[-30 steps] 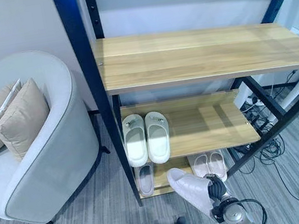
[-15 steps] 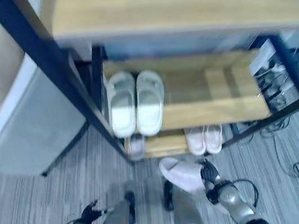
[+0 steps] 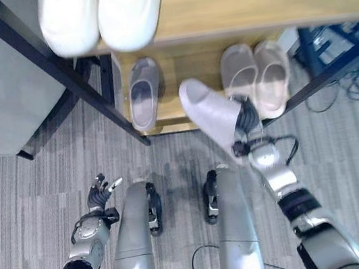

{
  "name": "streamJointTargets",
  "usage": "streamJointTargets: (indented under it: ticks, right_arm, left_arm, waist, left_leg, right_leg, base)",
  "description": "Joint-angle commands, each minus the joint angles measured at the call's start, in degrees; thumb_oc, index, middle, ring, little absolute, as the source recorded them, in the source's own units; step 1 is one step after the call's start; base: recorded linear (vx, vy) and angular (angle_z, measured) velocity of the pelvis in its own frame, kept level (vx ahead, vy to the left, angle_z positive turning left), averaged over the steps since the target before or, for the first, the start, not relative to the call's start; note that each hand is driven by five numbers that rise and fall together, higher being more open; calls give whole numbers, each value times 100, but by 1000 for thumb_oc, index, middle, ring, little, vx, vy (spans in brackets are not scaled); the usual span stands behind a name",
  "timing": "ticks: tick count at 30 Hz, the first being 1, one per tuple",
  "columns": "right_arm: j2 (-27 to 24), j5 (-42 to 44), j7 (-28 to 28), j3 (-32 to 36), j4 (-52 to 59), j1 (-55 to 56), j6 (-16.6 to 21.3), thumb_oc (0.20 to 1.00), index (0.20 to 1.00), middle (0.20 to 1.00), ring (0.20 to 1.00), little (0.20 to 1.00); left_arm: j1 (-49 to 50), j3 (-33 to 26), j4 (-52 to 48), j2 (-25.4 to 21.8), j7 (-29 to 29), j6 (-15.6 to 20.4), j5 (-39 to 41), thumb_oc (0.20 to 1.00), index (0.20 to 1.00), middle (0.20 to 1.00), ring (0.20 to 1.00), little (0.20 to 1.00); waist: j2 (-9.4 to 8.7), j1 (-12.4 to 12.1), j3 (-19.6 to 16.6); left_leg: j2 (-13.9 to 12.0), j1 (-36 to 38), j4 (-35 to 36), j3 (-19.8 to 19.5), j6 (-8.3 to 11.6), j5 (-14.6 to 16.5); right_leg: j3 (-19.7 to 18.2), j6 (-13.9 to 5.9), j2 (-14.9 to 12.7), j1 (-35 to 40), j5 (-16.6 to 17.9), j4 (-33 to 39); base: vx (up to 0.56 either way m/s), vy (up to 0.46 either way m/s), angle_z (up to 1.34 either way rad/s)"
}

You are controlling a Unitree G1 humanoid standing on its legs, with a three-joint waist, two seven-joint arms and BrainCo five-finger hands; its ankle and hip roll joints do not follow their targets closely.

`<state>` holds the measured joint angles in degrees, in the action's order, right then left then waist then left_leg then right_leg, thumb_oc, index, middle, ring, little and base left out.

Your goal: Arrange the slippers neatly on the shoe rack.

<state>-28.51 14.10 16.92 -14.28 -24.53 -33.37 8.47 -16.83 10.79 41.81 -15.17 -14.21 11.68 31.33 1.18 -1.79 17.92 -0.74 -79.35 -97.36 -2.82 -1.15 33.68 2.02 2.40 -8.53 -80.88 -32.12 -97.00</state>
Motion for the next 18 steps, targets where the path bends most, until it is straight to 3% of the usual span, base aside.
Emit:
streamJointTargets:
  ticks: [1, 3, 7, 8, 10, 15, 18]
  right_arm:
    - [-119, 194, 293, 5, 288, -36, 271, 200, 200, 200, 200, 200]
    - [-259, 234, 404, -157, -114, -779, 203, 200, 200, 200, 200, 200]
    - [-548, 306, 614, -491, -1161, -2217, 89, 200, 200, 200, 200, 200]
    - [-569, 583, 745, -748, -2115, -3168, 8, 200, 200, 200, 200, 200]
    - [-576, 777, 736, -1068, -2932, -3871, -54, 200, 200, 200, 200, 200]
    - [-752, 917, 463, -1796, -4375, -4739, -307, 200, 200, 200, 200, 200]
    - [-677, 982, 458, -1891, -4560, -4805, -335, 200, 200, 200, 200, 200]
  left_arm:
    - [409, -121, 2, 70, -300, 262, 690, 1000, 1000, 1000, 1000, 1000]
    - [378, -95, -133, 89, -341, 311, 1029, 1000, 1000, 1000, 1000, 1000]
    - [500, 89, -612, -135, -451, 378, 934, 1000, 1000, 1000, 1000, 1000]
    - [637, 206, -615, -263, -465, 398, 1004, 1000, 1000, 1000, 1000, 1000]
    - [729, 281, -536, -344, -468, 395, 1083, 1000, 1000, 1000, 1000, 1000]
    - [954, 395, -536, -500, -315, 338, 1177, 1000, 1000, 1000, 1000, 1000]
    - [1007, 371, -498, -483, -327, 333, 1261, 1000, 1000, 1000, 1000, 1000]
  waist:
    - [-94, -41, -358]
    - [-59, -101, -320]
    - [13, -214, -296]
    - [52, -335, -280]
    - [74, -385, -152]
    - [148, -518, 310]
    - [152, -540, 466]
  left_leg:
    - [156, 357, 292, -45, -207, 145]
    - [204, -14, -395, -47, -147, 361]
    - [297, -601, -1432, -77, -89, 705]
    - [330, -853, -1978, -133, -64, 871]
    - [324, -1049, -2514, -153, -46, 1028]
    - [419, -1060, -3273, -124, -58, 1383]
    - [405, -1060, -3416, -93, -62, 1430]
  right_leg:
    - [-408, -179, -256, 564, 76, 607]
    - [-471, -175, -299, 181, -133, -113]
    - [-625, -162, -326, -372, -481, -1283]
    - [-730, -140, -325, -602, -592, -1877]
    - [-835, -132, -354, -762, -705, -2401]
    - [-1200, -152, -294, -795, -861, -3273]
    - [-1281, -135, -296, -740, -867, -3434]
  base:
    - [110, -34, 17]
    - [112, -39, 21]
    - [128, -18, 19]
    - [131, 41, 16]
    - [74, 50, 7]
    - [24, 37, 10]
    - [4, 25, 4]
